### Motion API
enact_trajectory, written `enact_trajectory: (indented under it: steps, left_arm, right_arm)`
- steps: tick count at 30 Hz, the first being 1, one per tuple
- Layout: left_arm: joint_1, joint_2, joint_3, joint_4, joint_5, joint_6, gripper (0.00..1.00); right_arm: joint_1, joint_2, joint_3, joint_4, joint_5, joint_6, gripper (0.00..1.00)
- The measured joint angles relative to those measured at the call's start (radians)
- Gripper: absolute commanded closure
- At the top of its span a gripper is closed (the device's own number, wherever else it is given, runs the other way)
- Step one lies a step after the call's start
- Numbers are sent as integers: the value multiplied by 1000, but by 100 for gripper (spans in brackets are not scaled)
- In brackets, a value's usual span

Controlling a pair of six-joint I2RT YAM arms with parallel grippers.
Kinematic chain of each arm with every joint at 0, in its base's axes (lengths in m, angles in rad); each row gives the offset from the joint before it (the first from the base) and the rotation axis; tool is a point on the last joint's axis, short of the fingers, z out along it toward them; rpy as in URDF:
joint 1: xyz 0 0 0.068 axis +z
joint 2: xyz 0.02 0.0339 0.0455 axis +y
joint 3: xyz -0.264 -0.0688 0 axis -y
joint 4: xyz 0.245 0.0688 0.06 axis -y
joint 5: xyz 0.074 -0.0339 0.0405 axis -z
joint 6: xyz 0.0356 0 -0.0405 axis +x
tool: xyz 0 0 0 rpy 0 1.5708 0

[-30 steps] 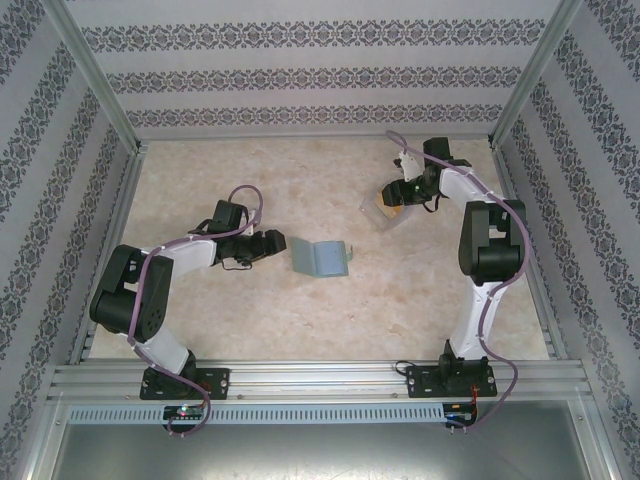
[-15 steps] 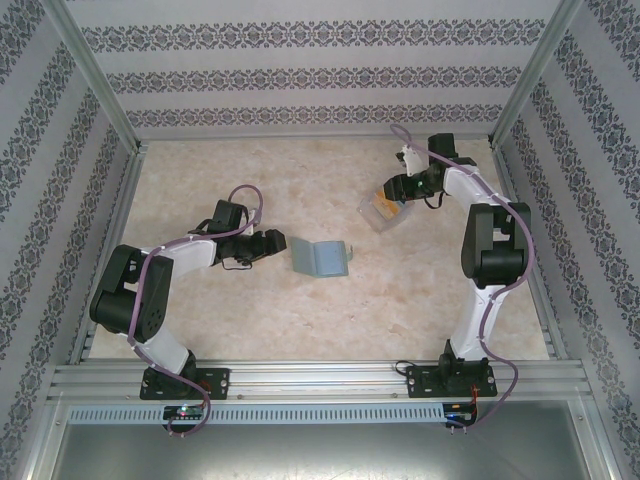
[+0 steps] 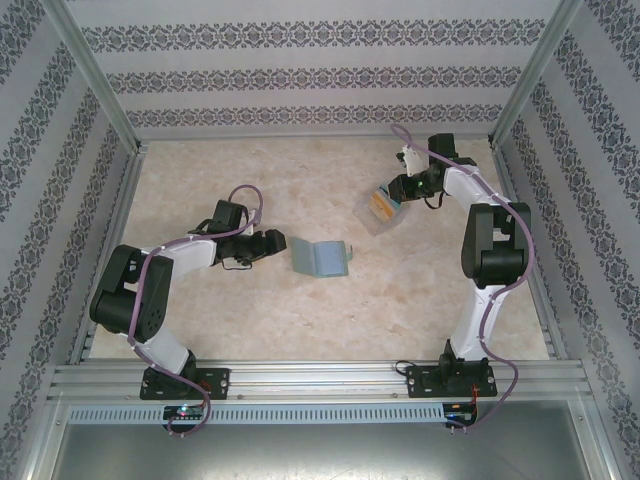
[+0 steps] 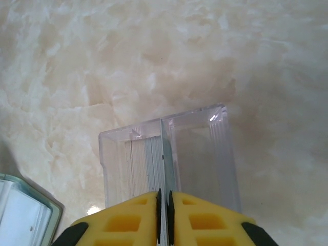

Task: Put the credit cards into the card holder
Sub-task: Pick up the credit card from the storage box.

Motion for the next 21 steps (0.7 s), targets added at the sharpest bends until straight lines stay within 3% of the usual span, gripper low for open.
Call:
enact_trajectory:
  steps: [4,9,16,21]
  left_arm:
    - [0,-1,0,0,0,0,22]
    - [0,-3,10,-34,5,-5,22]
    - [0,-84,161,-204,24,-6,15]
    - [0,-114,251,-268,19,8,16]
  right_arm:
    - [0,0,0,-6,8,-4,99]
    - [0,-21,-34,23,19,11,100]
    - [1,-257,-294,198,138,109,100]
    - [8,-397,-381,306,206,159,100]
